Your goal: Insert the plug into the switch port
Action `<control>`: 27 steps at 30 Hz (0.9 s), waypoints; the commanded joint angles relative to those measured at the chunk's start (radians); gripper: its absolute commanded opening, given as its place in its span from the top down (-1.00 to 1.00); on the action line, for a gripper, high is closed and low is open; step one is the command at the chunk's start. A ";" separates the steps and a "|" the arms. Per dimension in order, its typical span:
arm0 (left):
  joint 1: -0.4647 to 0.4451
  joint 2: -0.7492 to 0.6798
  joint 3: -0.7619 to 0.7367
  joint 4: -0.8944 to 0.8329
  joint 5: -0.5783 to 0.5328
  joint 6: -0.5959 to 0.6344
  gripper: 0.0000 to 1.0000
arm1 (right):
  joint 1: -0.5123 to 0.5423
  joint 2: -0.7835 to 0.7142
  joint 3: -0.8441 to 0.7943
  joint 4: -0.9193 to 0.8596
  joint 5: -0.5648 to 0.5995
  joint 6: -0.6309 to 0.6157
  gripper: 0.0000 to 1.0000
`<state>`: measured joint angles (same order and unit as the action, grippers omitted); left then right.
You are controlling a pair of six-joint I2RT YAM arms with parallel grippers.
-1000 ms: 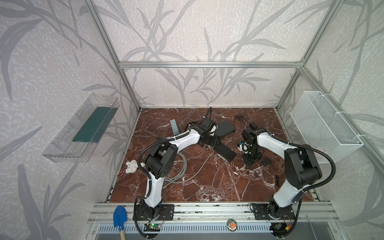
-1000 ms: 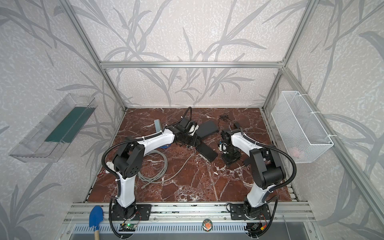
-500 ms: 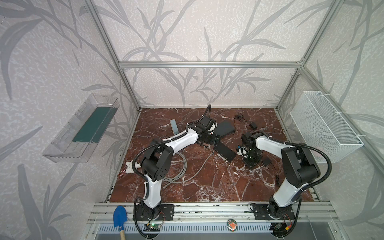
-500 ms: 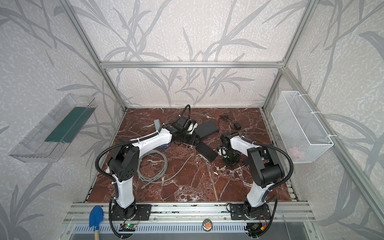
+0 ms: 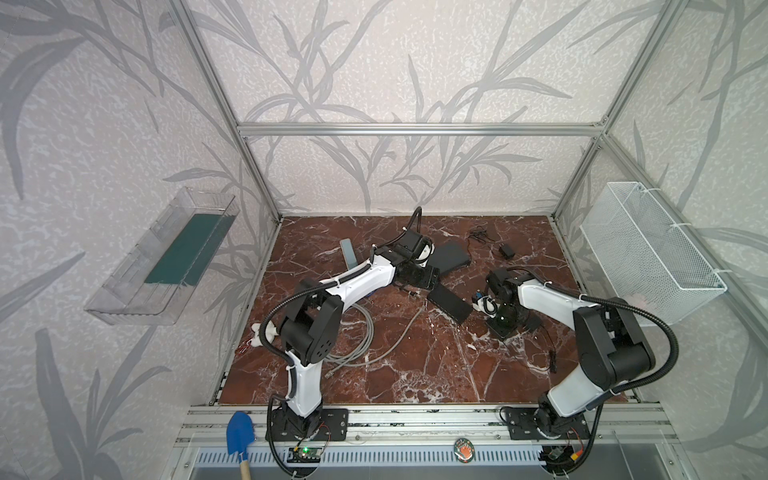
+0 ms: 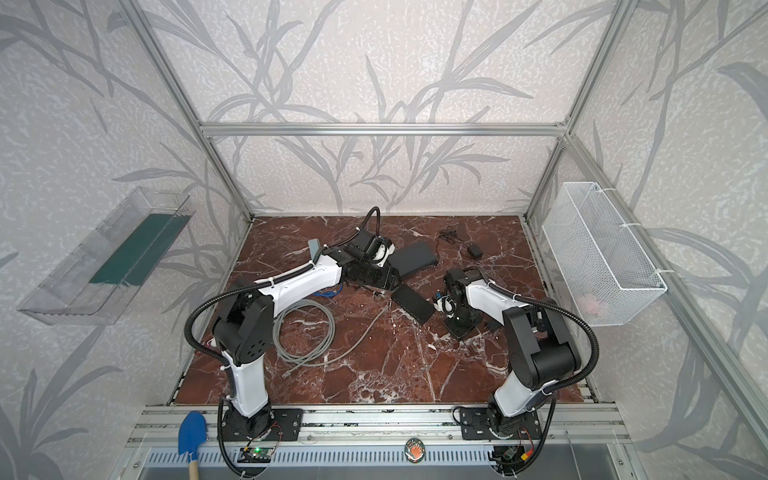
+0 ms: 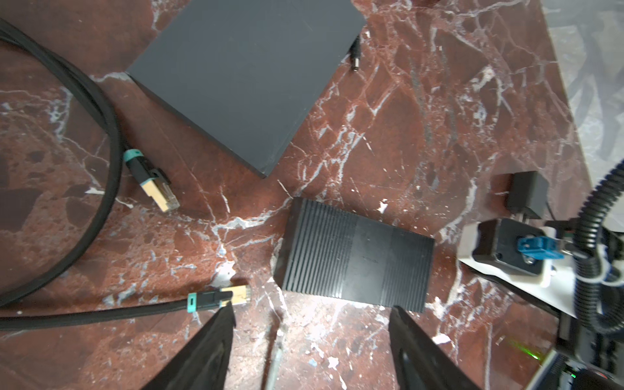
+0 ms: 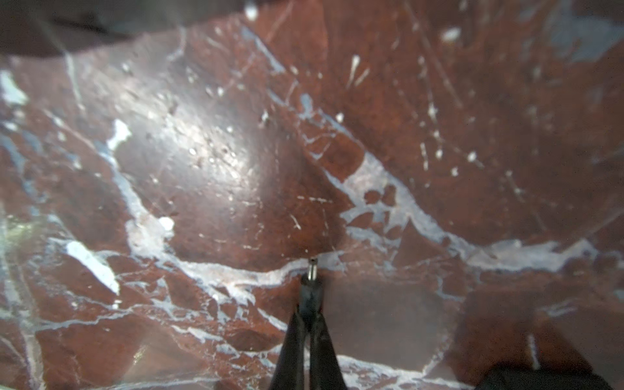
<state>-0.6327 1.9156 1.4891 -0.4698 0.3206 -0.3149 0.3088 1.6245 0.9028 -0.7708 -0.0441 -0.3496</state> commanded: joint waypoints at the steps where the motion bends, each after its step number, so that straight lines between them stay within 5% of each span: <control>1: -0.002 -0.055 0.009 -0.039 0.080 -0.024 -0.45 | 0.006 -0.077 -0.005 0.069 -0.053 -0.009 0.97; 8: -0.009 -0.061 -0.063 0.025 0.319 -0.142 -0.30 | 0.006 -0.204 -0.041 0.203 -0.168 0.028 0.98; 15: -0.026 -0.010 -0.082 0.122 0.442 -0.231 -0.10 | 0.006 -0.273 -0.070 0.289 -0.245 0.039 0.98; 27: -0.101 0.092 -0.070 0.296 0.491 -0.350 -0.02 | 0.009 -0.270 -0.082 0.309 -0.294 0.038 0.97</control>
<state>-0.7311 1.9953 1.4052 -0.2440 0.7826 -0.6220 0.3126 1.3701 0.8303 -0.4744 -0.3092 -0.3180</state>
